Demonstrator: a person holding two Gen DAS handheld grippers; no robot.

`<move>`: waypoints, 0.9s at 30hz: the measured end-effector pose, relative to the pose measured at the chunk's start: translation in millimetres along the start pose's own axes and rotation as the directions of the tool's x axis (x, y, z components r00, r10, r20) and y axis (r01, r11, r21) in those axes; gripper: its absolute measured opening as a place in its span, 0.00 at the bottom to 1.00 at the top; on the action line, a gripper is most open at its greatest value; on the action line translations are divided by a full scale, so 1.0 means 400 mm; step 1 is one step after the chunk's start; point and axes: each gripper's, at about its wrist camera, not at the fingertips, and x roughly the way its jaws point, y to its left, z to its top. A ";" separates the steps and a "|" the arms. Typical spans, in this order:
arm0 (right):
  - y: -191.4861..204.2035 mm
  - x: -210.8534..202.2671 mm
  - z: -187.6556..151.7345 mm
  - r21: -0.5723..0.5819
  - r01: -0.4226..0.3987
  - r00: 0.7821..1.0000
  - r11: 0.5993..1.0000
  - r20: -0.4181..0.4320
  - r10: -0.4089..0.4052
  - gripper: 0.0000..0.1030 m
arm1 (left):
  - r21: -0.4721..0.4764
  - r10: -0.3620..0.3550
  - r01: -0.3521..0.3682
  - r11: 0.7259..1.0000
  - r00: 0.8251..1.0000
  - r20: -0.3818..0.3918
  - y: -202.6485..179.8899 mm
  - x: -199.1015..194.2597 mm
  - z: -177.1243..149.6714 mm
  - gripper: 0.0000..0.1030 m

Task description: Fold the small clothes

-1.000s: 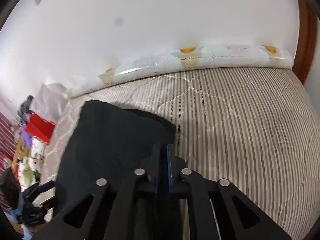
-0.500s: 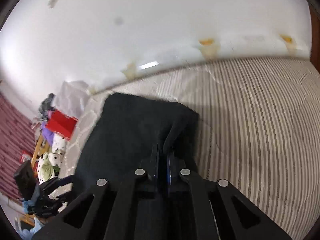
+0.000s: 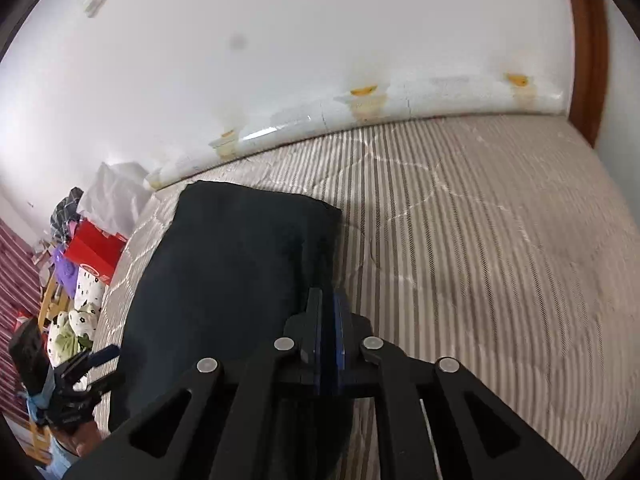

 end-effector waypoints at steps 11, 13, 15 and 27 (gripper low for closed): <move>0.043 -0.031 -0.205 -0.021 0.027 1.000 0.999 -0.014 -0.028 0.07 | -0.002 0.030 -0.030 1.000 0.999 -0.023 -0.039 -0.023 -0.049 0.60; 0.026 -0.033 -0.226 -0.019 0.089 0.996 0.996 0.017 -0.089 0.02 | -0.006 0.053 -0.053 0.999 0.998 -0.023 -0.044 -0.038 -0.063 0.60; 0.011 -0.056 -0.246 0.026 0.161 0.986 0.987 0.034 -0.161 0.02 | -0.011 0.064 -0.064 0.998 0.998 -0.017 -0.050 -0.058 -0.073 0.60; 0.201 -0.364 -0.362 -0.010 0.354 0.911 0.935 0.228 -0.343 0.65 | 0.001 0.151 -0.152 0.988 0.983 0.104 -0.187 -0.299 -0.152 0.73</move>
